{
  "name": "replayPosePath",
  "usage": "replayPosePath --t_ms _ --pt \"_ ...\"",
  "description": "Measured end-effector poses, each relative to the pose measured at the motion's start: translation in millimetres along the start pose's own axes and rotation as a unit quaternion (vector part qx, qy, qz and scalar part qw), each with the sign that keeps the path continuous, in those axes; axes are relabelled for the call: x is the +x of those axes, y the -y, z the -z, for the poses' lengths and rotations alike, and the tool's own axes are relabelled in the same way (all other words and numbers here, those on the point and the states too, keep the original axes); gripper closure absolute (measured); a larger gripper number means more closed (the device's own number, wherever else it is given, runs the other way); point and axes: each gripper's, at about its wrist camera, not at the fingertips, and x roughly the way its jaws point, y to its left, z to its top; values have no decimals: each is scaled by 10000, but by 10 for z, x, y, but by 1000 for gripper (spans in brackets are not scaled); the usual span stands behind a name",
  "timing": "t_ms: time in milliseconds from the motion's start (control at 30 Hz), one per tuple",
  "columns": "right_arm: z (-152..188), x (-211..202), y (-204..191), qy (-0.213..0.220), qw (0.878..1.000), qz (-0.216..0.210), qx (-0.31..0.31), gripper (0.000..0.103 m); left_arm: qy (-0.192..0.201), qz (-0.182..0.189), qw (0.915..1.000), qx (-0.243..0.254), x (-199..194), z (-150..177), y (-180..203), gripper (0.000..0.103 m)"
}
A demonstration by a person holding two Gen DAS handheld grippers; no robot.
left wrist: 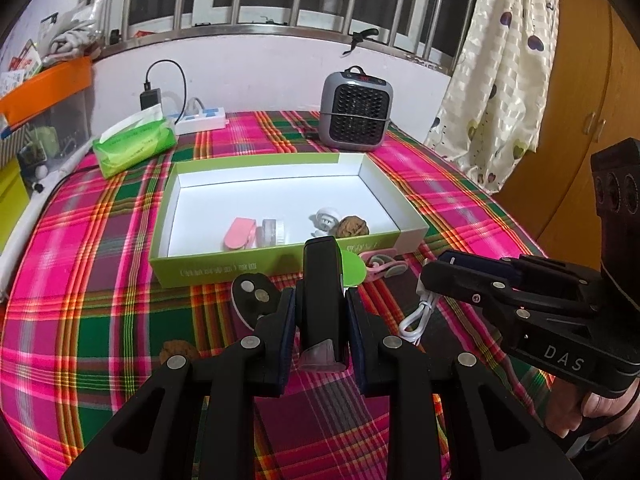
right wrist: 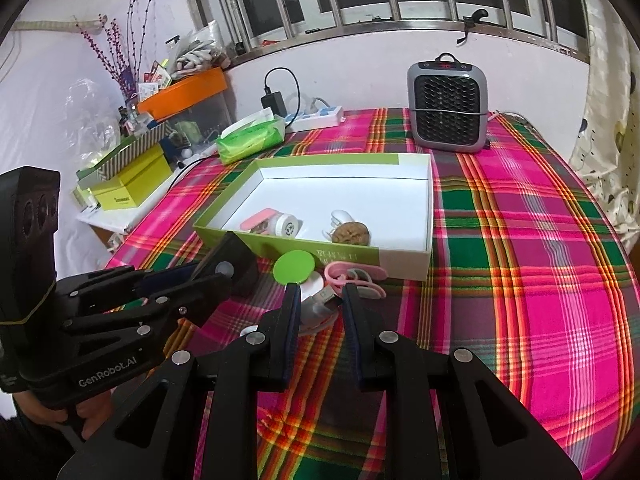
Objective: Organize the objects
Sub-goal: 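Lift the black device with the left tool while the right tool lifts the white cable, then carry the black device and white cable into the white box with both tools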
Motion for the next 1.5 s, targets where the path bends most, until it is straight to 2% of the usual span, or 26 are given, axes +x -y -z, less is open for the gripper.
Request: replayPosePath --t_ms 867,1500 --pt "-255 128 -31 169 9996 -58 -197 81 144 -155 9998 -28 122 -303 -139 81" --pt "-501 348 83 226 9995 -42 -217 81 96 -278 9996 -22 377 -546 -279 81"
